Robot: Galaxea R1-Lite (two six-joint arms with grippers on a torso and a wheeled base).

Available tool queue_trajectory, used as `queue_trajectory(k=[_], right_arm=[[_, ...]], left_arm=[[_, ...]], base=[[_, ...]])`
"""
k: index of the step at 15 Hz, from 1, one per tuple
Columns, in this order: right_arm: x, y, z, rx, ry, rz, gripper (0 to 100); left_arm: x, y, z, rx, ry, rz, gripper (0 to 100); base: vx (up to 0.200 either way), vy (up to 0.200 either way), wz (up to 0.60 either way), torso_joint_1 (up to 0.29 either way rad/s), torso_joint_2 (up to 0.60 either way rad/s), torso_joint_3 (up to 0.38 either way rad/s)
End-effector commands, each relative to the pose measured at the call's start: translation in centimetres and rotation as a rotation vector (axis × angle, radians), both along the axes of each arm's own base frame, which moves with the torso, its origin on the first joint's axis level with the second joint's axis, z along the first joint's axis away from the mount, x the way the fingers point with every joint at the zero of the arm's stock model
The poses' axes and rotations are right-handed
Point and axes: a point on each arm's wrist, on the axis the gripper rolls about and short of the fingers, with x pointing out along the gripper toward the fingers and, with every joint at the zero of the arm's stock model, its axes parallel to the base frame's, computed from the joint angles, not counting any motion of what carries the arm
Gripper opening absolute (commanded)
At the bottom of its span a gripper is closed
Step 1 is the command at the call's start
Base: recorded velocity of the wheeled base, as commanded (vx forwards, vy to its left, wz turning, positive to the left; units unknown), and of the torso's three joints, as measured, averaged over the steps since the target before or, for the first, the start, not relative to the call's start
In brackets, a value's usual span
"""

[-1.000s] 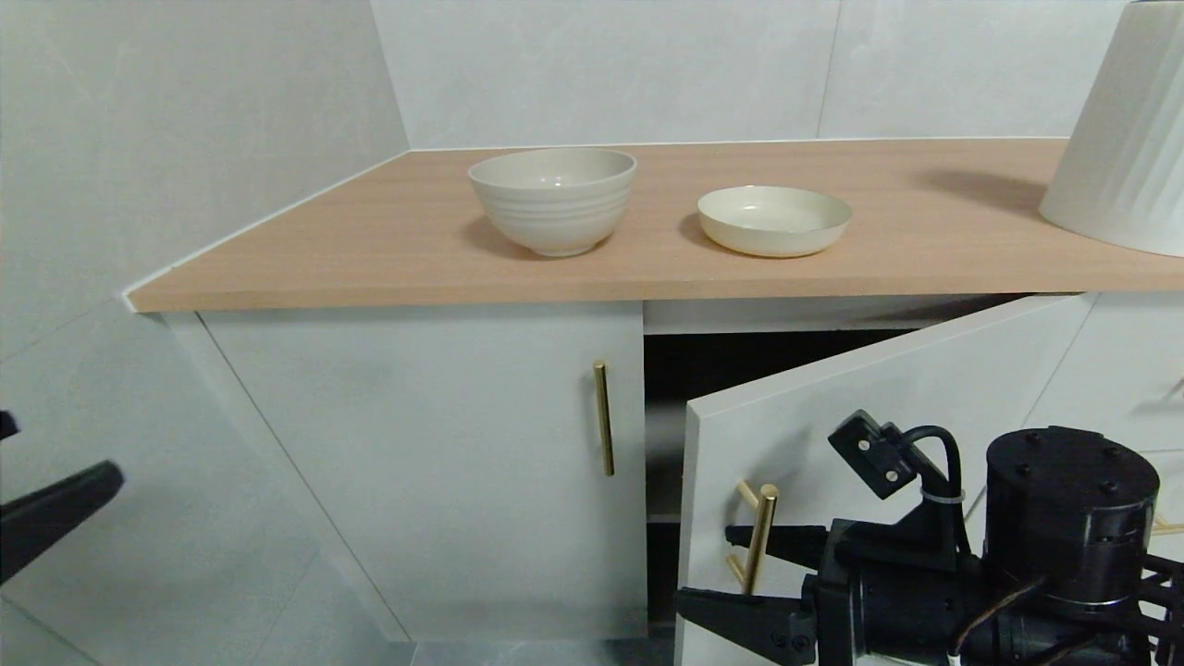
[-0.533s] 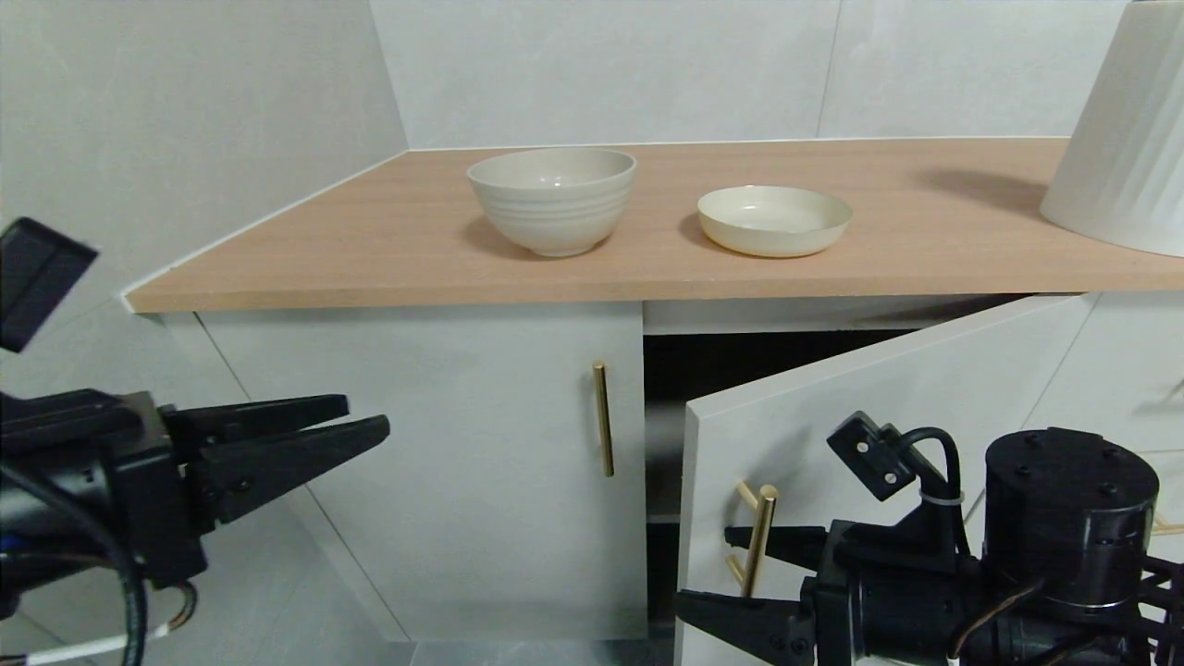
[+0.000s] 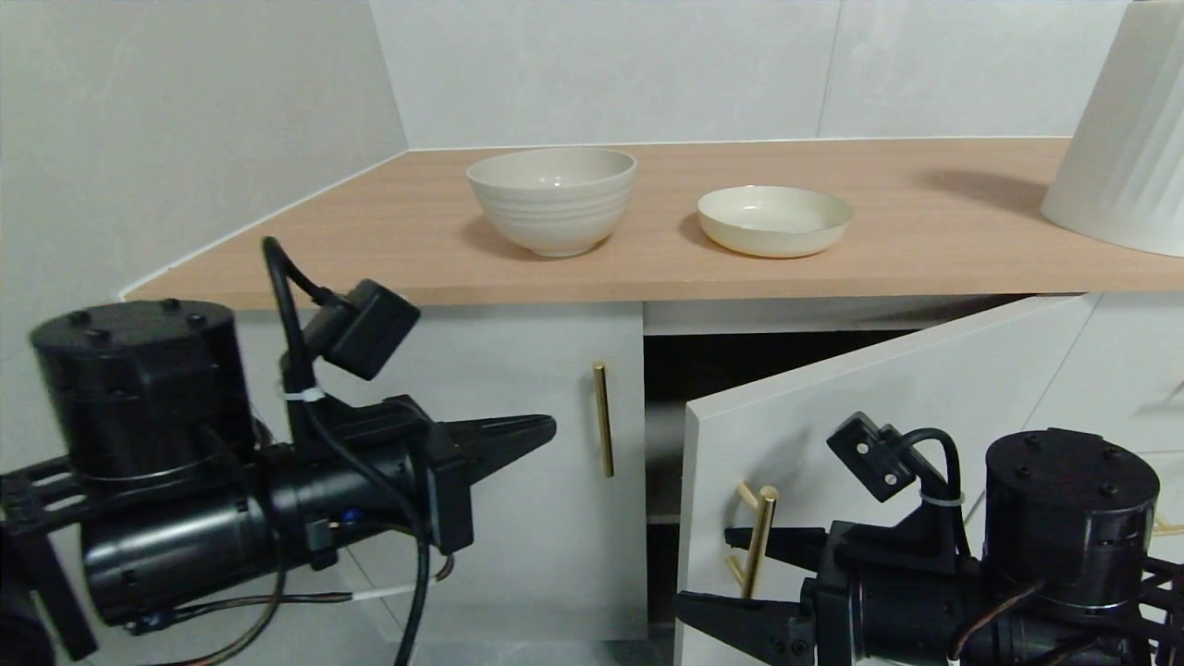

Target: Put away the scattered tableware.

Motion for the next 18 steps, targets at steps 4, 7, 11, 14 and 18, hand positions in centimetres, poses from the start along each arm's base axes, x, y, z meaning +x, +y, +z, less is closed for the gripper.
queue_trajectory(k=[4,7,11,14,18], right_arm=[[-0.3,-0.4,0.2,0.005,-0.007,-0.001,100],[-0.3,-0.4,0.2,0.004,-0.006,-0.001,100],[-0.2,-0.3,0.1,0.000,-0.002,-0.001,100],[0.2,-1.1,0.2,-0.005,-0.024,-0.033,100],[0.9,-3.1,0.1,-0.022,-0.045,-0.109,100]], left_arm=[[3.7,-5.0,-7.3,0.004,0.025,-0.075,0],[3.2,-7.3,-7.7,-0.029,0.061,-0.137,0],[4.7,-9.1,-8.9,-0.050,0.038,-0.149,0],[4.8,-10.3,-9.3,-0.104,-0.033,-0.175,0],[4.6,-11.1,-9.7,-0.105,-0.033,-0.197,0]], base=[[0.000,0.000,0.00,0.000,0.00,0.000],[0.000,0.000,0.00,0.000,0.00,0.000],[0.000,0.000,0.00,0.000,0.00,0.000],[0.000,0.000,0.00,0.000,0.00,0.000],[0.000,0.000,0.00,0.000,0.00,0.000]])
